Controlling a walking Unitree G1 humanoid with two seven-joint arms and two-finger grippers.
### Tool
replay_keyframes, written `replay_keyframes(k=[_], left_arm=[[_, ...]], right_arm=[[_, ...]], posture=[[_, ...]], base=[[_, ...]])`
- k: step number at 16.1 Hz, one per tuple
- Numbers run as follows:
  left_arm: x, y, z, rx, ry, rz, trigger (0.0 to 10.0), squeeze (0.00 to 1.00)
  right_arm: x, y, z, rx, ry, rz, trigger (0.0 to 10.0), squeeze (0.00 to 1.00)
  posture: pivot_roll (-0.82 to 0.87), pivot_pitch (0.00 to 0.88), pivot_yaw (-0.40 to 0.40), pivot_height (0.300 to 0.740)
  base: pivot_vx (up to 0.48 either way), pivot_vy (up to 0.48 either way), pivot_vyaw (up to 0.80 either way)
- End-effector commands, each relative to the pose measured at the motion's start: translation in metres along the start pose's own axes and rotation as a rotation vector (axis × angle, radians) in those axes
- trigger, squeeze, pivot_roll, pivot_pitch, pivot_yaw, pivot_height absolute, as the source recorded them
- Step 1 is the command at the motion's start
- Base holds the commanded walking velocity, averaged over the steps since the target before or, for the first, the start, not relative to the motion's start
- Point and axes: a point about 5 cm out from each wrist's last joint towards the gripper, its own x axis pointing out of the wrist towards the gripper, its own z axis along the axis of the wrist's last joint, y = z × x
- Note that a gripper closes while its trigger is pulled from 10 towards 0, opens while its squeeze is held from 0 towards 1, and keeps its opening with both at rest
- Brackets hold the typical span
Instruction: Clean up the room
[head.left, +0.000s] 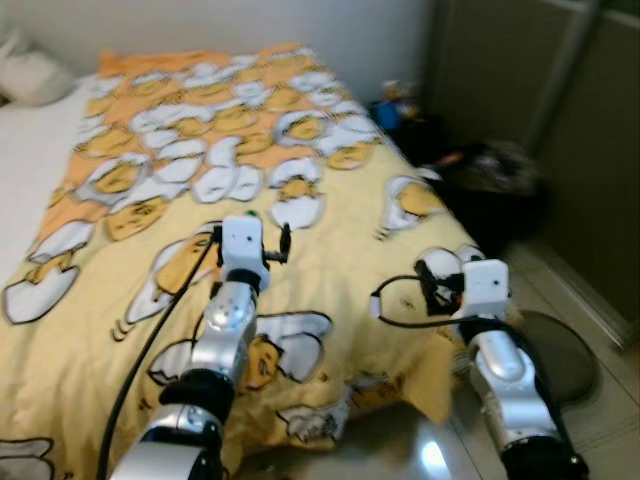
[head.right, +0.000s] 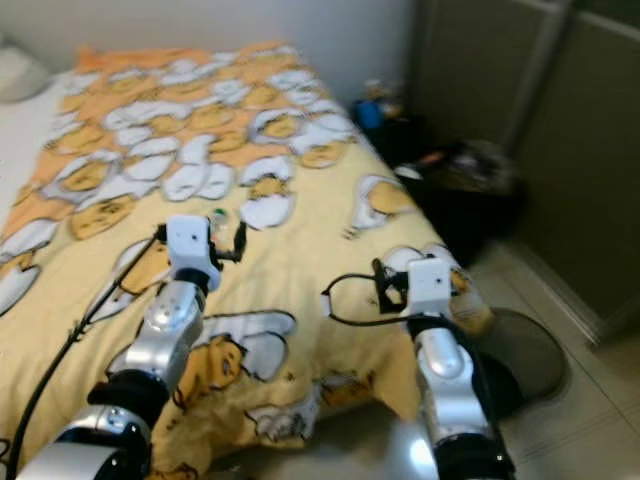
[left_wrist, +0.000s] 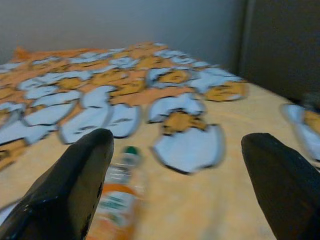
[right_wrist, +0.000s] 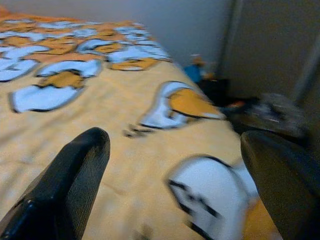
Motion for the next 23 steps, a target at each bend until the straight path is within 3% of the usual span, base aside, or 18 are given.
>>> replay_keyframes(k=[1, 3, 5, 6, 8, 10, 12, 14, 16, 20, 23], left_arm=[[0.001, 0.007, -0.002, 0.016, 0.018, 0.023, 10.0, 0.0], [0.003, 0.007, -0.001, 0.0, 0.02, 0.032, 10.0, 0.0], [0.005, 0.008, -0.002, 0.089, 0.033, 0.038, 10.0, 0.0], [0.012, 0.022, -0.012, 0.181, 0.181, 0.089, 10.0, 0.0], [0.017, 0.033, -0.017, 0.169, 0.319, 0.076, 10.0, 0.0], [0.024, 0.028, -0.012, 0.105, 0.378, -0.005, 10.0, 0.0], [0.028, 0.021, -0.006, 0.1, 0.371, -0.045, 10.0, 0.0], [0.04, 0.001, 0.012, 0.035, 0.314, -0.104, 10.0, 0.0], [0.047, -0.006, 0.026, 0.079, 0.263, -0.099, 10.0, 0.0], [0.047, -0.001, 0.025, 0.178, 0.284, -0.035, 10.0, 0.0], [0.042, -0.004, 0.012, 0.122, 0.357, -0.058, 10.0, 0.0]], right_arm=[[0.004, 0.008, 0.003, -0.009, -0.013, 0.032, 10.0, 0.0], [0.004, 0.005, 0.004, -0.014, -0.014, 0.032, 10.0, 0.0], [0.003, 0.003, 0.003, -0.018, -0.013, 0.029, 10.0, 0.0], [-0.003, 0.001, 0.002, -0.008, -0.011, 0.035, 10.0, 0.0], [-0.017, -0.003, -0.004, 0.009, 0.01, 0.035, 10.0, 0.0], [-0.043, 0.001, -0.014, -0.004, 0.048, 0.119, 10.0, 0.0], [-0.054, -0.001, -0.017, -0.004, 0.068, 0.124, 10.0, 0.0], [-0.073, -0.003, -0.02, -0.004, 0.102, 0.103, 10.0, 0.0], [-0.099, 0.002, -0.017, -0.01, 0.126, 0.109, 10.0, 0.0], [-0.13, 0.009, -0.016, 0.012, 0.172, 0.14, 10.0, 0.0], [-0.143, 0.009, -0.012, 0.014, 0.208, 0.14, 10.0, 0.0]], posture=[[-0.07, 0.0, 0.036, 0.74], [-0.07, 0.0, 0.036, 0.74], [-0.09, 0.0, 0.035, 0.74], [-0.1, 0.0, 0.031, 0.74], [-0.11, 0.0, 0.024, 0.74], [-0.15, 0.0, 0.039, 0.74], [-0.19, 0.005, 0.052, 0.74], [-0.23, 0.044, 0.057, 0.74], [-0.29, 0.114, 0.067, 0.74], [-0.33, 0.176, 0.066, 0.74], [-0.34, 0.203, 0.06, 0.74]], base=[[0.3, 0.375, 0.0], [0.15, 0.412, 0.0], [0.0, 0.45, 0.0], [0.0, 0.0, 0.0], [0.0, 0.0, 0.0], [0.0, 0.0, 0.0], [0.0, 0.0, 0.0], [0.0, 0.0, 0.0], [0.0, 0.0, 0.0], [0.0, 0.0, 0.0], [0.0, 0.0, 0.0]])
